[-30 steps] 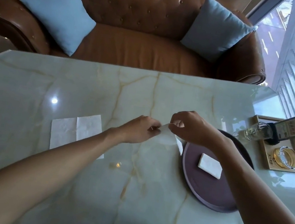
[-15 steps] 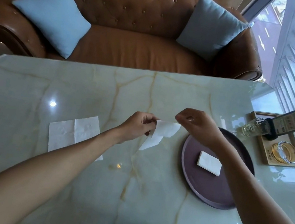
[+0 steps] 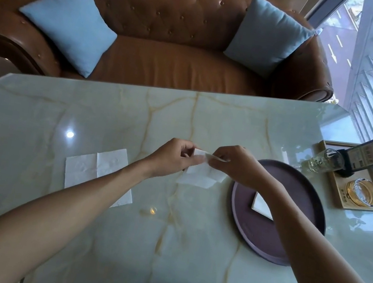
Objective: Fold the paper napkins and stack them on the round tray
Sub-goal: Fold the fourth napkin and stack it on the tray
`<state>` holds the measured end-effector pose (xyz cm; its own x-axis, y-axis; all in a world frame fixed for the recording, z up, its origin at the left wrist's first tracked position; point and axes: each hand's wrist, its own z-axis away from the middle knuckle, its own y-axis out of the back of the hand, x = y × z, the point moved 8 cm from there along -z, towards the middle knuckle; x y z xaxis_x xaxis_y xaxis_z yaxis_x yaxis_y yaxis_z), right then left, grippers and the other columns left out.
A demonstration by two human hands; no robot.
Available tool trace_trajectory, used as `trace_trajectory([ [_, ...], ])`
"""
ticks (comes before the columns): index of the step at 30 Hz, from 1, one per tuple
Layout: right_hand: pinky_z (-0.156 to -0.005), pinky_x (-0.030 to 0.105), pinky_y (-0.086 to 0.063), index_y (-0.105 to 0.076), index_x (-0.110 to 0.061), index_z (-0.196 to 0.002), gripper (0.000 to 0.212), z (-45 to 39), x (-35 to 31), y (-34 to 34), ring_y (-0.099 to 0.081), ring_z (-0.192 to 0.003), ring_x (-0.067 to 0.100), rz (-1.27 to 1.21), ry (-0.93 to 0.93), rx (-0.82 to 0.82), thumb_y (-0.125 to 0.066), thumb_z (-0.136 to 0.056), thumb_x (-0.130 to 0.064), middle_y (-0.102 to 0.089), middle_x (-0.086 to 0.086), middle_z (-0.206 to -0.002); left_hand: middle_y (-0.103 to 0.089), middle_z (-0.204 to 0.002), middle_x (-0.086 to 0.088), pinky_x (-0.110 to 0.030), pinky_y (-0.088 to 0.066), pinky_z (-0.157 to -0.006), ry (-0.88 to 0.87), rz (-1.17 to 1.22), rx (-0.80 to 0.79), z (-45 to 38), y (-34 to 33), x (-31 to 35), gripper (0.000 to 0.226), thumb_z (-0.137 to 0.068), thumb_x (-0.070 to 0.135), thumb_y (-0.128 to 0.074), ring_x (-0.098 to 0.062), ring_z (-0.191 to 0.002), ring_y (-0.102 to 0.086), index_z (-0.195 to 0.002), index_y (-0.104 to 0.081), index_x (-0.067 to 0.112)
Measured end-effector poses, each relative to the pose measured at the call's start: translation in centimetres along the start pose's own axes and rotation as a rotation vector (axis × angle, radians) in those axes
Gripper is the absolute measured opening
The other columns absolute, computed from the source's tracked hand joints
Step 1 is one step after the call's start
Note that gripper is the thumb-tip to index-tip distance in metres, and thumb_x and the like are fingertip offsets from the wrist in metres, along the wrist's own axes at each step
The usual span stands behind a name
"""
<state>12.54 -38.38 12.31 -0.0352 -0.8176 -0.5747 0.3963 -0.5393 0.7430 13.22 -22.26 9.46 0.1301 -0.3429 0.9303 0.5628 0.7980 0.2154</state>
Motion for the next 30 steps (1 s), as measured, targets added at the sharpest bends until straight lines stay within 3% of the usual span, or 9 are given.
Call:
trace_trajectory([
  [4, -0.067, 0.032, -0.044, -0.071, -0.023, -0.077, 0.018, -0.1, 0.0, 0.4, -0.057, -0.068, 0.012, -0.142, -0.009, 0.016, -0.069, -0.093, -0.032, -0.066, -0.007, -0.072, -0.071, -0.084, -0.023, -0.053, -0.055, -0.069, -0.04, -0.094, 0.1, -0.3, 0.8, -0.2, 0.044, -0.085, 0.06, -0.063, -0.024, -0.067, -0.059, -0.091, -0.074, 0.018],
  [8, -0.068, 0.033, -0.043, -0.075, -0.015, -0.081, 0.024, 0.2, 0.4, 1.1, -0.055, -0.07, 0.011, -0.27, 0.004, 0.028, -0.068, -0.095, -0.032, -0.067, 0.002, -0.074, -0.074, -0.08, -0.013, -0.044, -0.053, -0.068, -0.027, 0.033, 0.152, 0.0, 1.8, 0.0, 0.024, -0.095, 0.033, -0.067, -0.019, -0.072, -0.063, -0.091, -0.075, 0.011],
  [12, -0.081, 0.037, -0.054, -0.075, -0.001, -0.087, 0.03, 0.7, 2.3, 1.3, -0.067, -0.075, 0.016, -0.587, -0.074, 0.091, -0.064, -0.098, -0.026, -0.074, 0.013, -0.079, -0.067, -0.074, 0.002, -0.031, -0.052, -0.067, -0.011, 0.146, 0.191, 0.0, 2.8, 0.1, 0.022, -0.096, 0.024, -0.068, -0.01, -0.068, -0.06, -0.081, -0.071, 0.009],
  [15, -0.085, 0.037, -0.054, -0.075, -0.009, -0.092, 0.029, 1.0, 4.7, 0.8, -0.073, -0.083, 0.018, -0.764, -0.207, 0.251, -0.059, -0.101, -0.031, -0.078, 0.008, -0.085, -0.069, -0.084, -0.007, -0.035, -0.054, -0.072, 0.005, 0.251, 0.208, -0.1, 3.3, 0.0, 0.024, -0.096, 0.024, -0.068, -0.016, -0.077, -0.063, -0.094, -0.072, 0.001],
  [19, -0.094, 0.036, -0.053, -0.07, -0.015, -0.118, 0.037, 1.0, 4.0, -2.9, -0.072, -0.106, 0.018, -0.95, -0.252, 0.097, -0.06, -0.098, -0.045, -0.076, 0.005, -0.111, -0.072, -0.089, -0.006, -0.033, -0.055, -0.074, 0.018, 0.299, 0.205, -0.1, 3.2, -0.1, 0.02, -0.096, 0.024, -0.069, -0.016, -0.081, -0.066, -0.1, -0.074, 0.005],
  [21, -0.09, 0.033, -0.055, -0.068, -0.004, -0.115, 0.035, 0.9, 3.3, -3.9, -0.067, -0.096, 0.018, -0.959, -0.249, 0.092, -0.063, -0.099, -0.035, -0.069, 0.011, -0.1, -0.074, -0.089, -0.003, -0.031, -0.055, -0.073, 0.039, 0.305, 0.202, 0.0, 3.0, -0.3, 0.018, -0.095, 0.024, -0.069, -0.014, -0.08, -0.068, -0.104, -0.072, 0.008],
  [24, -0.068, 0.024, -0.054, -0.069, -0.002, -0.101, 0.014, 0.6, 2.9, -4.3, -0.061, -0.08, 0.019, -1.019, -0.3, 0.19, -0.065, -0.095, -0.013, -0.061, 0.012, -0.089, -0.076, -0.088, 0.0, -0.029, -0.055, -0.069, 0.136, 0.276, 0.187, 0.0, 2.5, -1.7, 0.035, -0.094, 0.026, -0.07, -0.011, -0.076, -0.071, -0.125, -0.062, 0.014],
  [28, -0.075, 0.038, -0.039, -0.075, -0.005, -0.095, 0.026, 0.7, 3.2, -5.0, -0.051, -0.08, 0.023, -1.044, -0.382, 0.219, -0.071, -0.08, -0.026, -0.061, 0.01, -0.087, -0.076, -0.105, -0.008, -0.03, -0.057, -0.07, 0.248, 0.318, 0.165, 0.6, 1.5, -3.8, 0.051, -0.089, 0.023, -0.076, -0.015, -0.08, -0.073, -0.132, -0.05, 0.014],
  [30, -0.076, 0.039, -0.038, -0.075, -0.006, -0.095, 0.031, 0.9, 3.4, -5.1, -0.05, -0.081, 0.024, -1.042, -0.395, 0.225, -0.072, -0.076, -0.031, -0.061, 0.01, -0.087, -0.076, -0.105, -0.004, -0.029, -0.057, -0.071, 0.275, 0.404, 0.164, 1.0, 1.3, -4.4, 0.043, -0.087, 0.02, -0.078, -0.014, -0.083, -0.074, -0.124, -0.057, 0.012],
])
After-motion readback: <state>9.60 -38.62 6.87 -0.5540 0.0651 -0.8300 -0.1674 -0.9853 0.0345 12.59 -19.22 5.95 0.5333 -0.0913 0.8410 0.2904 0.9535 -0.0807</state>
